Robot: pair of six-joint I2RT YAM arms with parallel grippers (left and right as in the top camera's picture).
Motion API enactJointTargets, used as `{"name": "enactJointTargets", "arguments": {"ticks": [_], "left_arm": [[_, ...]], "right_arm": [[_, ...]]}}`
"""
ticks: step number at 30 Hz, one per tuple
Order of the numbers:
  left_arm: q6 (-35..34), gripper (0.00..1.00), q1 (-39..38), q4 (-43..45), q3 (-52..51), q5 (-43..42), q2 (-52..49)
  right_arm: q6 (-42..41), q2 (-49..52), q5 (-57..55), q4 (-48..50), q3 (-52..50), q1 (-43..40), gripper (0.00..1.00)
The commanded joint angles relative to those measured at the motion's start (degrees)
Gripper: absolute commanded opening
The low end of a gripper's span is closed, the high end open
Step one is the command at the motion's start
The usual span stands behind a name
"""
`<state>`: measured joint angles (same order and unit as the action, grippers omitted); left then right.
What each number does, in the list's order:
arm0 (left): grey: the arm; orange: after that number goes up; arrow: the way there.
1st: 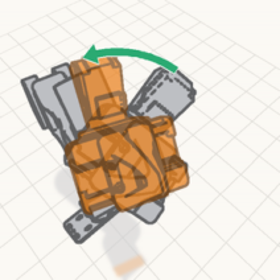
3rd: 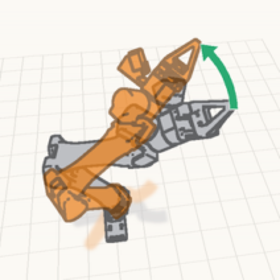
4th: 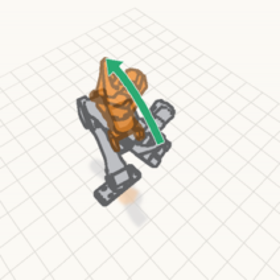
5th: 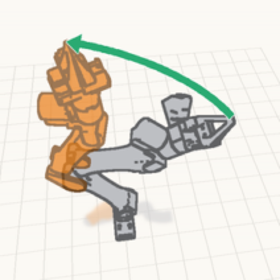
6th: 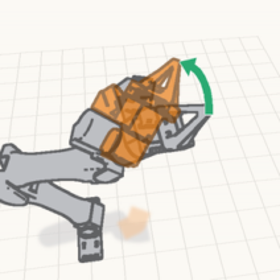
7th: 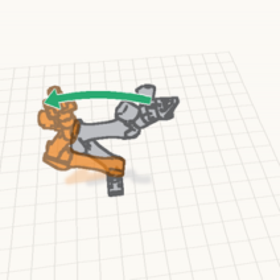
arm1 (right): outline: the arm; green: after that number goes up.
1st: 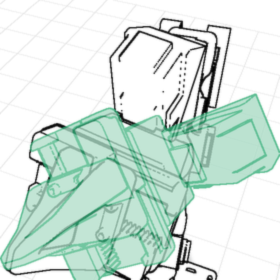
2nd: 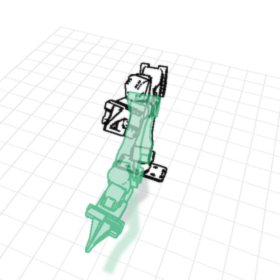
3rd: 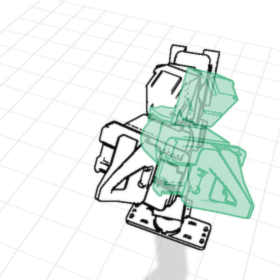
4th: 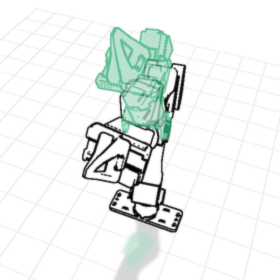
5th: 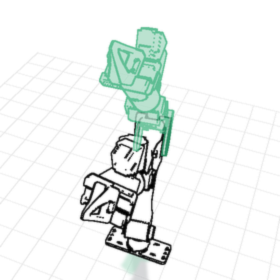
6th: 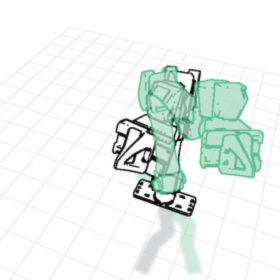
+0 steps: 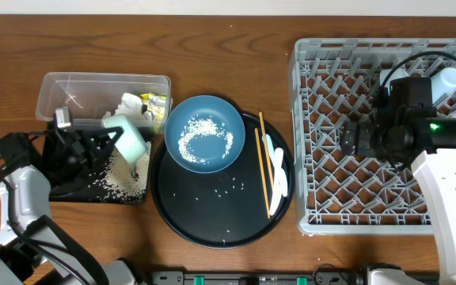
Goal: Sort waste into correct bins and load items into the dishwasher rack
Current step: 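Carry the green bowl left and tip its rice onto the black tray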
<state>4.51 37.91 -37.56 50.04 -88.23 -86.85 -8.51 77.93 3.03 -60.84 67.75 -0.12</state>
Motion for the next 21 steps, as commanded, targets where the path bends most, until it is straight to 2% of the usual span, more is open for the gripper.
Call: {"name": "enactJointTargets", "arguments": {"ticks": [1,6,8,10,14,17,18,19,21], "left_arm": [[0.1,0.06,0.7,-0.1,0.0,-1.4,-0.2],[-6.6,0.06,0.7,-0.1,0.0,10.1,-0.2],[-6.6,0.06,0.7,0.0,0.0,6.9,-0.2],[-4.2,0.06,0.7,0.0,0.1,-1.9,-0.2],[-2.0,0.06,0.7,0.5,0.1,0.0,0.0],[-5.7,0.06,0.7,0.4,0.1,6.3,0.0],[-6.3,0.06,0.7,0.4,0.1,4.6,0.0],[-4.5,0.06,0.7,0.6,0.1,-0.6,0.0],[-3.7,0.06,0.7,0.9,0.3,-1.7,0.2]], "right_arm": [[0.4,-0.3,-0.2,-0.1,0.1,-0.8,0.99],[-0.1,-0.3,-0.2,-0.1,0.1,-0.9,0.99],[0.0,-0.3,-0.2,-0.1,0.1,-0.9,0.99],[0.0,-0.3,-0.2,-0.3,0.1,-0.8,0.99],[0.0,-0.3,-0.2,-0.3,0.1,-0.8,0.99],[0.0,-0.3,-0.2,-0.3,0.1,-0.8,0.99],[0.0,-0.3,-0.2,-0.3,0.1,-0.8,0.99],[0.0,-0.3,-0.2,-0.3,0.1,-0.8,0.99],[0.0,-0.3,-0.2,-0.5,0.1,-0.8,0.99]]}}
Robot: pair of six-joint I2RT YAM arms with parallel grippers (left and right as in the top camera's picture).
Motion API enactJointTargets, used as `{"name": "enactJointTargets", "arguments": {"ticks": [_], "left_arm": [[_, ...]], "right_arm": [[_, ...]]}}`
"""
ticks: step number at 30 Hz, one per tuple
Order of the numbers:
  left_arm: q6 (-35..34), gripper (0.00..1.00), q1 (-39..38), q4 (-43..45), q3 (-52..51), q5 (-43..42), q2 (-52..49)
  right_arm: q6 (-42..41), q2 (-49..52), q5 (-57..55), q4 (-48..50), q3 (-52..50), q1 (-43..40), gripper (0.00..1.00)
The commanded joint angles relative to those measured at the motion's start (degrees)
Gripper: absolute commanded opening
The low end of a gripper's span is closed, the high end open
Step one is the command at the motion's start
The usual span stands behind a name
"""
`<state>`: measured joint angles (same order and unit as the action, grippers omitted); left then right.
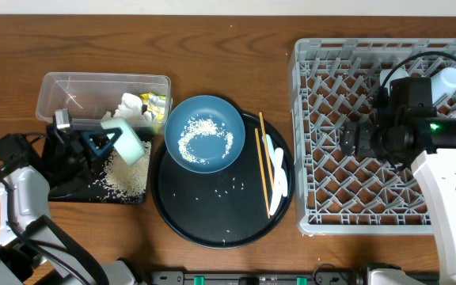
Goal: Sort waste into correct bins and load items into the dishwasher rack
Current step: 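Carry the green bowl left and tip its rice onto the black tray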
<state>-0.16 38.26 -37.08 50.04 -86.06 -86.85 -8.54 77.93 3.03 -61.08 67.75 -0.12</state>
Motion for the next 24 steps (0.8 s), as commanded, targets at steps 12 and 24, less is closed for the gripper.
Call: {"name": "enactJointTargets", "arguments": {"ticks": [12,24], "left_arm": [[-6.2,0.06,0.9,1.3,0.4,4.0,0.0],[-7.1,0.06,1.3,2.9,0.8,4.9,0.3]], "right_arm": [[0.0,-0.3,-0.2,-0.2,0.1,-0.8,0.99],[0.4,-0.3,-0.2,0.0,0.1,-0.8,0.99]]}}
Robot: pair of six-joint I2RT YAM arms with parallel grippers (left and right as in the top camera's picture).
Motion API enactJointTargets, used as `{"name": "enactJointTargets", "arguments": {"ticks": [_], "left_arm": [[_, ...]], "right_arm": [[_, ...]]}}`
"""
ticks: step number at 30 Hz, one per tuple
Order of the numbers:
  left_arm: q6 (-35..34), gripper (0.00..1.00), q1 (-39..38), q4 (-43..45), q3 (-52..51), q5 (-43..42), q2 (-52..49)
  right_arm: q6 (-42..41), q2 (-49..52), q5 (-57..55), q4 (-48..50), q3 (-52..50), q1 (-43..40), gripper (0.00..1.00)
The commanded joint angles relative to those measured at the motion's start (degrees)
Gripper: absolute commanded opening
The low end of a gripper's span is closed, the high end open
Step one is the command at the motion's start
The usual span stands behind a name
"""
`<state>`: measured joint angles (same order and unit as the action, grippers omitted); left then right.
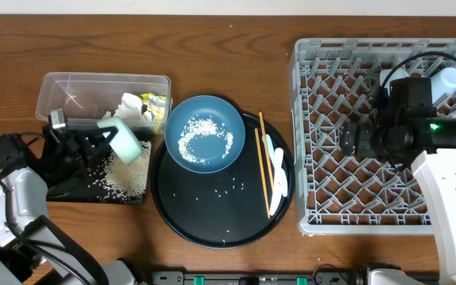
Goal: Sort waste into correct bins and load items into the dishwasher rack
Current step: 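Carry the green bowl left and tip its rice onto the black tray, then bring the emptied green bowl back and set it on the round tray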
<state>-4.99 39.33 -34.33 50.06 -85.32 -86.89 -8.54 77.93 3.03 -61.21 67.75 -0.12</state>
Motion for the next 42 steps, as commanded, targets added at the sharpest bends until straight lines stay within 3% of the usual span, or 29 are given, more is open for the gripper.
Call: {"name": "enactJointTargets", "arguments": {"ticks": [1,3,7,9,14,25,33,42], "left_arm": [[-4.0,0.06,0.3,-0.3,0.7,5.0,0.3],[2.1,0.06,0.1,-0.5,0.8,-4.9,0.3],[-2.2,0.06,0.1,0.1,0.9,3.1,0.4],[1.4,0.06,0.1,0.2,0.9,-5.0,0.5],[1.0,0.06,0.1,-0.1,1.0,-4.3,2.4],[-5.9,0.06,-1.8,-1.3,1.0,19.2,17.2],[-6.4,0.06,-15.8,-5.5,1.6,29.7,24.5],[-9.2,0.06,-40.7,-12.4,6.3,49.9,25.6]], "right_arm": [[0.4,-0.3,-0.2,0.2,0.1,-0.8,0.99],[0.5,-0.3,-0.2,0.0,0.1,-0.8,0.99],[0.5,-0.3,-0.2,0.0,0.1,-0.8,0.99],[0.5,-0.3,-0.2,0.1,0.1,-0.8,0.99],[0.5,-0.3,-0.2,0.0,0.1,-0.8,0.99],[0.4,-0.3,-0.2,0.0,0.1,-0.8,0.99],[0.4,-0.3,-0.2,0.0,0.1,-0.8,0.99],[0.4,-0.3,-0.2,-0.1,0.1,-0.8,0.99]]}}
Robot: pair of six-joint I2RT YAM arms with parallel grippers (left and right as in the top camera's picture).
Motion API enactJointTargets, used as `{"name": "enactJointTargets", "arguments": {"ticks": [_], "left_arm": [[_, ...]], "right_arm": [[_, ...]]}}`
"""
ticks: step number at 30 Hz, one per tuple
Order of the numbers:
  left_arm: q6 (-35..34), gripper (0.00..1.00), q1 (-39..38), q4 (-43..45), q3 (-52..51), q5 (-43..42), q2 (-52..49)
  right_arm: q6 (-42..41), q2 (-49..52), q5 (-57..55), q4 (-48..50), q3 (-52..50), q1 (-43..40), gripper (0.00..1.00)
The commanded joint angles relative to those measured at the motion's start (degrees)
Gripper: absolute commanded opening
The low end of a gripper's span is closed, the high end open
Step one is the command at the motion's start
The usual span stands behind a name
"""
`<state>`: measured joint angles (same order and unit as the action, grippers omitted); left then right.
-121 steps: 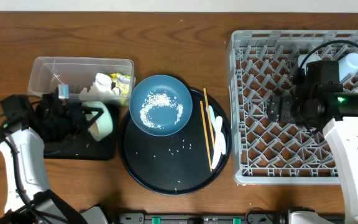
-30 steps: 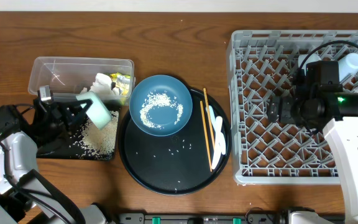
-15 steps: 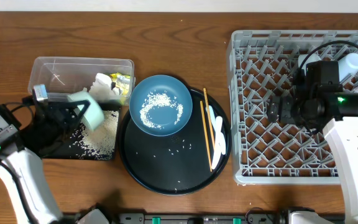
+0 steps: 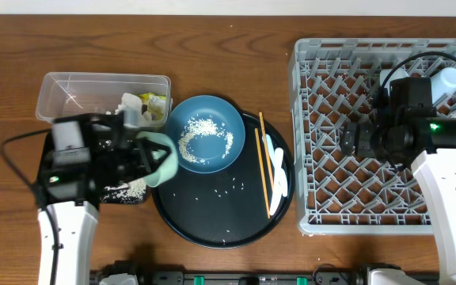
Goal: Sort waste into correct bins and load items into the dishwasher rack
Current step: 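Bring the emptied green bowl back and set it on the round tray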
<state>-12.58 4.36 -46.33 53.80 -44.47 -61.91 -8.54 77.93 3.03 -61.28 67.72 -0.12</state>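
My left gripper (image 4: pixel 150 156) is shut on a pale green cup (image 4: pixel 162 158), held at the left rim of the round black tray (image 4: pixel 212 226). A blue plate (image 4: pixel 207 141) with scattered rice sits on that tray, next to two orange chopsticks (image 4: pixel 261 162) and a white spoon (image 4: pixel 276 178). My right gripper (image 4: pixel 347 141) hovers over the grey dishwasher rack (image 4: pixel 323 214). Nothing shows between its fingers, and how the jaws stand is not clear from above.
A clear plastic bin (image 4: pixel 70 87) with wrappers and crumpled paper stands at the back left. A black square tray (image 4: pixel 129 192) with spilled rice lies under my left arm. A white cup (image 4: pixel 448 80) sits in the rack's far right corner.
My left arm has swung right, and its body now covers the square tray. The green cup has gone from above the rice pile to the left rim of the round tray. The right arm is unchanged.
At all three earlier moments my left gripper held the green cup tilted over the square tray with its rice pile, shifting slightly toward the bin each time. Now the cup is at the round tray's edge. The right arm stayed over the rack throughout.
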Motion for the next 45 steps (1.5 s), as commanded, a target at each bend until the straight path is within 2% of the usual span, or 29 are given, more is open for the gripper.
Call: {"name": "enactJointTargets", "arguments": {"ticks": [1,6,15,23,29,30,31,32,33,35,40,45], "left_arm": [[-2.1,0.06,-8.4,-0.3,2.6,10.7,0.6],[-5.8,0.06,-22.1,-1.4,2.6,21.4,-1.0],[-9.2,0.06,-38.4,0.9,2.6,23.1,-12.2],[-13.6,0.06,-47.3,6.3,2.6,23.1,-21.8],[-15.6,0.06,-48.8,8.1,2.6,23.0,-23.9],[-15.6,0.10,-48.8,8.1,2.6,23.0,-23.7],[-15.6,0.23,-48.8,8.2,2.6,23.1,-23.6],[-15.6,0.40,-48.8,8.2,2.6,23.1,-23.5],[-15.6,0.49,-48.8,8.2,2.6,23.1,-23.3],[-15.1,0.57,-48.8,8.1,2.6,23.1,-22.7],[-13.3,0.59,-45.7,6.3,2.6,23.1,-18.6],[-12.5,0.60,-36.6,0.2,2.6,26.2,-11.1]], "right_arm": [[0.4,-0.3,-0.2,0.0,0.1,-0.8,0.99],[0.4,-0.3,-0.2,0.0,0.1,-0.8,0.99],[0.4,-0.3,-0.2,-0.1,0.1,-0.8,0.99],[0.4,-0.3,-0.2,0.0,0.1,-0.8,0.99],[0.5,-0.3,-0.2,0.0,0.1,-0.8,0.99],[0.5,-0.3,-0.2,0.0,0.1,-0.8,0.99],[0.5,-0.3,-0.2,0.0,0.1,-0.8,0.99],[0.5,-0.3,-0.2,0.0,0.1,-0.8,0.99],[0.5,-0.3,-0.2,0.0,0.1,-0.8,0.99],[0.5,-0.3,-0.2,0.0,0.1,-0.8,0.99],[4.0,-0.4,2.1,0.0,0.5,-0.6,0.99],[13.1,-0.4,9.5,-3.1,4.5,2.7,0.99]]}}
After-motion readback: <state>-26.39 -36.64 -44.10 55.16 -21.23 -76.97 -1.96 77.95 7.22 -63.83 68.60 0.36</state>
